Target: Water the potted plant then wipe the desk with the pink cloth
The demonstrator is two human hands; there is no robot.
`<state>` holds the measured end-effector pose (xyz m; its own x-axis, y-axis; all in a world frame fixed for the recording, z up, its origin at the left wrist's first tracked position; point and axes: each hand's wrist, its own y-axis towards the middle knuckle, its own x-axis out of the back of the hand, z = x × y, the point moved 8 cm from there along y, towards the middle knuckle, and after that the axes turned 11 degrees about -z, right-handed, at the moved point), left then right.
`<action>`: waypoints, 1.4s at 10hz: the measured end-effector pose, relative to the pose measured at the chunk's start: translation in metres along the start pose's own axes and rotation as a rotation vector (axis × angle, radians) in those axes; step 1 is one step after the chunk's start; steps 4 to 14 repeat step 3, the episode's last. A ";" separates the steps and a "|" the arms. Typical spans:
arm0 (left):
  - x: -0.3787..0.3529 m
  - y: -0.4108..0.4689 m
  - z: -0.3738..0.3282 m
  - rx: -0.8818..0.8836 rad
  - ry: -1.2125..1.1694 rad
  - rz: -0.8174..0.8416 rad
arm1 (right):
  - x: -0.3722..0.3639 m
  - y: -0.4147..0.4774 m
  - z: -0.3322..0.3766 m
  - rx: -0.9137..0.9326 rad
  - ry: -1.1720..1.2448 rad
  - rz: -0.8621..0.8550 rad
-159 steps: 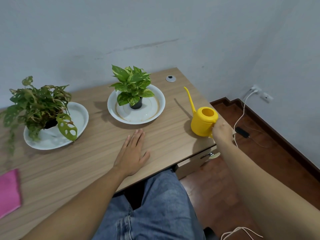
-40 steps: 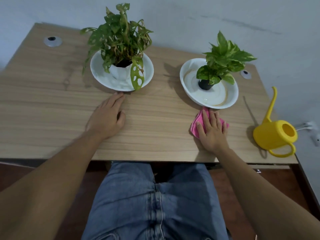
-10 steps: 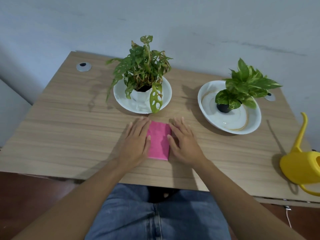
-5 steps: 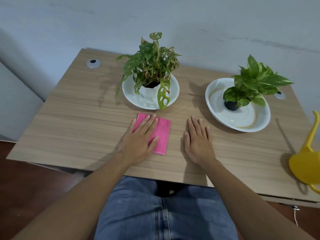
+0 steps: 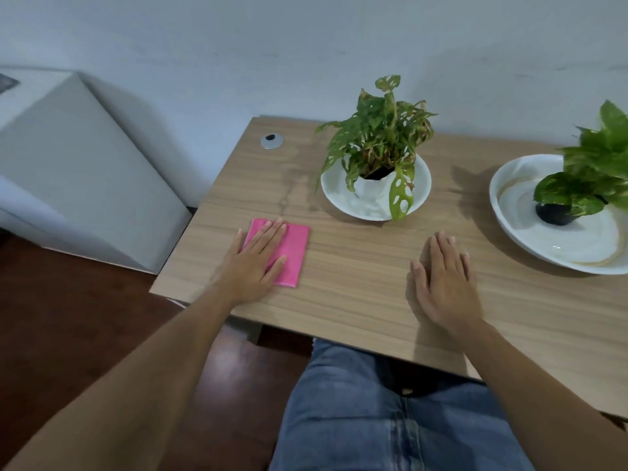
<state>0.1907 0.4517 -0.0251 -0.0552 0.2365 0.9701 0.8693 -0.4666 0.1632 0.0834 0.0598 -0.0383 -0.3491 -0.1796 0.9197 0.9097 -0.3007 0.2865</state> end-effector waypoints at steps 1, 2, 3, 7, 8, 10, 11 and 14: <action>0.004 -0.008 0.025 0.014 0.014 0.024 | 0.000 -0.002 0.005 0.019 -0.014 -0.019; 0.004 -0.005 0.028 0.045 0.041 0.042 | 0.003 -0.001 0.008 0.020 -0.018 -0.042; 0.011 0.006 0.002 0.077 0.074 -0.022 | 0.005 -0.001 0.011 0.013 -0.028 -0.042; 0.011 0.006 0.002 0.077 0.074 -0.022 | 0.005 -0.001 0.011 0.013 -0.028 -0.042; 0.011 0.006 0.002 0.077 0.074 -0.022 | 0.005 -0.001 0.011 0.013 -0.028 -0.042; 0.011 0.006 0.002 0.077 0.074 -0.022 | 0.005 -0.001 0.011 0.013 -0.028 -0.042; 0.011 0.006 0.002 0.077 0.074 -0.022 | 0.005 -0.001 0.011 0.013 -0.028 -0.042; 0.011 0.006 0.002 0.077 0.074 -0.022 | 0.005 -0.001 0.011 0.013 -0.028 -0.042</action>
